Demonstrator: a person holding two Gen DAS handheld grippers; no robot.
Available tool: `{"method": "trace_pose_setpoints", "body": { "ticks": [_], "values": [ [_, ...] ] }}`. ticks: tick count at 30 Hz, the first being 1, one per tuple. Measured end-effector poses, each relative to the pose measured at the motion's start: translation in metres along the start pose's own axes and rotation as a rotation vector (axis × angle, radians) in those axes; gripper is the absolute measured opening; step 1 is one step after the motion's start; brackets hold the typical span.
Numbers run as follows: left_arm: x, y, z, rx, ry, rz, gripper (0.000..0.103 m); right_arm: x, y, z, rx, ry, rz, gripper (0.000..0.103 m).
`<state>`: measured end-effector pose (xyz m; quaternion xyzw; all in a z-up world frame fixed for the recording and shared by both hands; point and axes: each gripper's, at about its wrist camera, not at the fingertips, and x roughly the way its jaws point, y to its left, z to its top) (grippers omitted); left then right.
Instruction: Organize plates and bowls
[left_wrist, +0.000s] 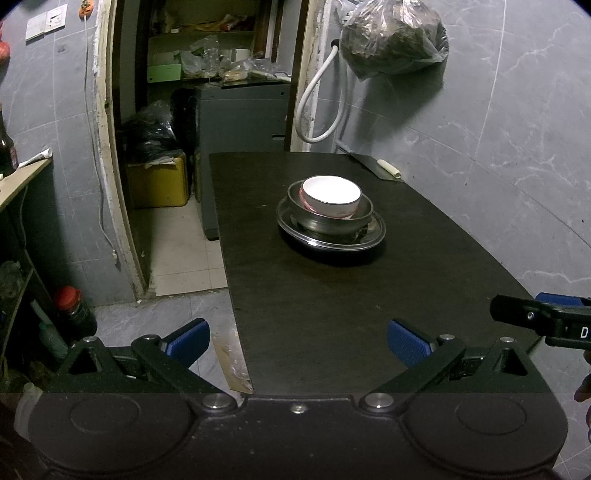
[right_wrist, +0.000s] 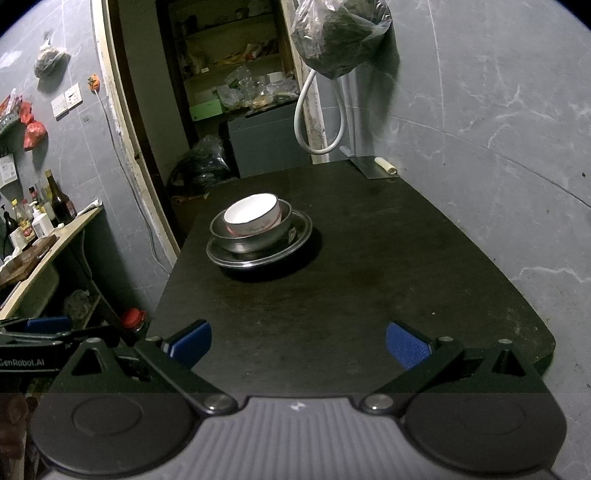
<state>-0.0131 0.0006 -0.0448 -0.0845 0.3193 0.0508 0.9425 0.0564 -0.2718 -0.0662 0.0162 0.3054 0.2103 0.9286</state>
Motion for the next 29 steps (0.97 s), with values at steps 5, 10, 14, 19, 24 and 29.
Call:
{"method": "trace_pose_setpoints", "body": {
  "ticks": [5,10,14,19,24,29],
  "values": [
    [0.001,0.0,0.002,-0.002,0.001,0.003,0.102,-0.001,-0.002,0.0,-0.002,0.0,0.004,0.103],
    [0.0,0.0,0.002,0.0,0.004,0.001,0.102,-0.002,-0.002,0.0,0.0,-0.002,0.005,0.103],
    [0.001,0.0,0.001,0.001,0.005,0.001,0.102,-0.002,-0.003,0.0,-0.002,-0.002,0.006,0.103],
    [0.003,0.0,0.002,-0.001,0.007,-0.003,0.102,-0.001,-0.002,0.0,-0.002,-0.001,0.004,0.103],
    [0.008,0.0,0.003,-0.002,0.013,-0.013,0.102,0.002,-0.006,0.001,0.0,0.003,0.002,0.103],
    [0.016,-0.002,0.007,0.004,0.02,-0.019,0.102,0.009,-0.012,0.004,0.006,0.009,-0.001,0.103]
  ]
}}
